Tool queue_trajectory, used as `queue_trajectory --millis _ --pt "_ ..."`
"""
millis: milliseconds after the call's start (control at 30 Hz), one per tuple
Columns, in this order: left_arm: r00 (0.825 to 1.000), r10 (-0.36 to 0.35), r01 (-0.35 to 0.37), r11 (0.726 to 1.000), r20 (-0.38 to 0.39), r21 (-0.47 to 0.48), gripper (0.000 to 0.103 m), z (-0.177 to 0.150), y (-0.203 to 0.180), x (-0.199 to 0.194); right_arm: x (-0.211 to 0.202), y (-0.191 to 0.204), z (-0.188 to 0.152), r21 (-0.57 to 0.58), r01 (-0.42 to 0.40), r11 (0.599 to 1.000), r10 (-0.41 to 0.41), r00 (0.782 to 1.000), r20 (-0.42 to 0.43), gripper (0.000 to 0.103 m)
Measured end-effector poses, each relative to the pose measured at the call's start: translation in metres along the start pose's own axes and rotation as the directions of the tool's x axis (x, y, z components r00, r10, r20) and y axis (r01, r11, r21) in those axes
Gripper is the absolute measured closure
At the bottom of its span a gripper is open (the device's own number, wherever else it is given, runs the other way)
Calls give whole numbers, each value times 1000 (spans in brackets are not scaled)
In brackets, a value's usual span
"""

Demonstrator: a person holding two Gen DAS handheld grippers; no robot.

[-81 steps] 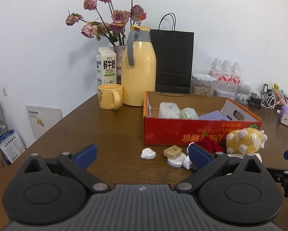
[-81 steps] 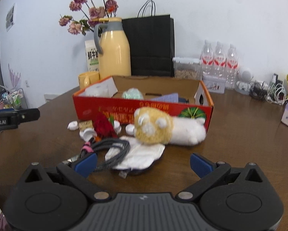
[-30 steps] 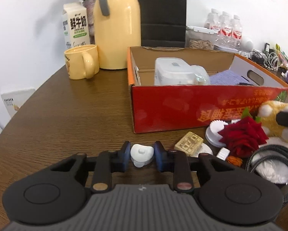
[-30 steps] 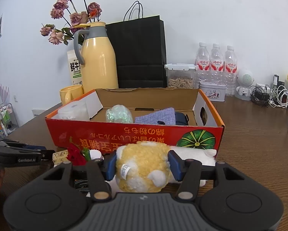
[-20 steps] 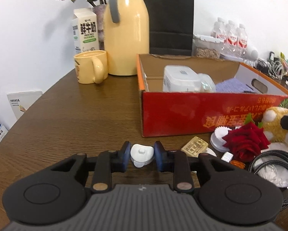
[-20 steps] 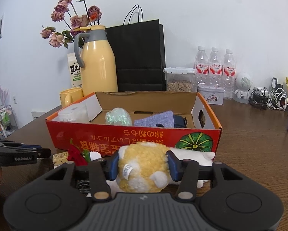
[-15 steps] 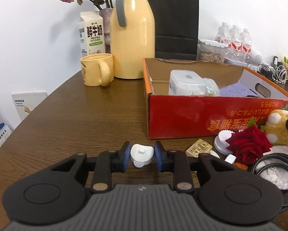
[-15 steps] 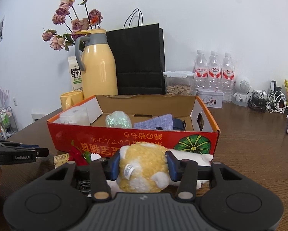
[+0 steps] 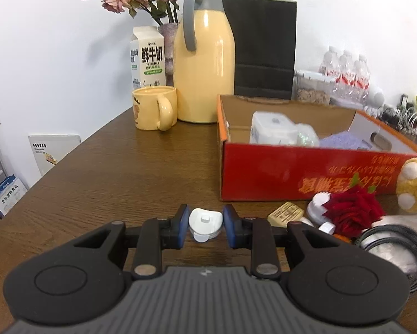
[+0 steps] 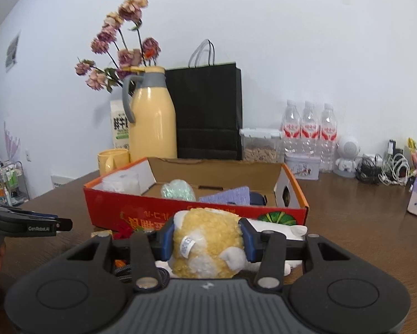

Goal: Organize objects
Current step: 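Lower the plush toy into the box with the right gripper while the left drops the cap in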

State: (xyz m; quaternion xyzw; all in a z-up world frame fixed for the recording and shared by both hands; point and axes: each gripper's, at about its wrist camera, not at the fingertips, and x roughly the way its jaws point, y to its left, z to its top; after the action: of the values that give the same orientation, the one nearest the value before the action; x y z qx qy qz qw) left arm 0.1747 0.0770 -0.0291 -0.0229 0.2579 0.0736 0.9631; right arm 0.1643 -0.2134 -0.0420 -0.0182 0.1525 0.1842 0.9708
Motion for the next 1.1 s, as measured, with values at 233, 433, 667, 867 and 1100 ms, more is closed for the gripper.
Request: queue_trajectory --millis 233,433,667,867,1100 --pt "994 -60 60 998 93 4 76 24 -16 -29 -16 4 17 -44 -11 999 15 997 78 58" --pt "982 -109 105 994 154 34 76 56 -45 -30 -6 1 38 -64 -17 998 24 993 120 58" --pt "972 -140 137 990 189 30 76 91 -75 -3 34 -4 72 -87 -9 996 22 989 145 58" --pt "976 -107 113 993 188 -22 75 117 -90 42 93 -10 87 -54 -9 999 17 990 143 58" --pt "990 -77 83 996 120 -45 75 120 -96 89 136 -29 69 -2 -7 1000 7 998 70 58"
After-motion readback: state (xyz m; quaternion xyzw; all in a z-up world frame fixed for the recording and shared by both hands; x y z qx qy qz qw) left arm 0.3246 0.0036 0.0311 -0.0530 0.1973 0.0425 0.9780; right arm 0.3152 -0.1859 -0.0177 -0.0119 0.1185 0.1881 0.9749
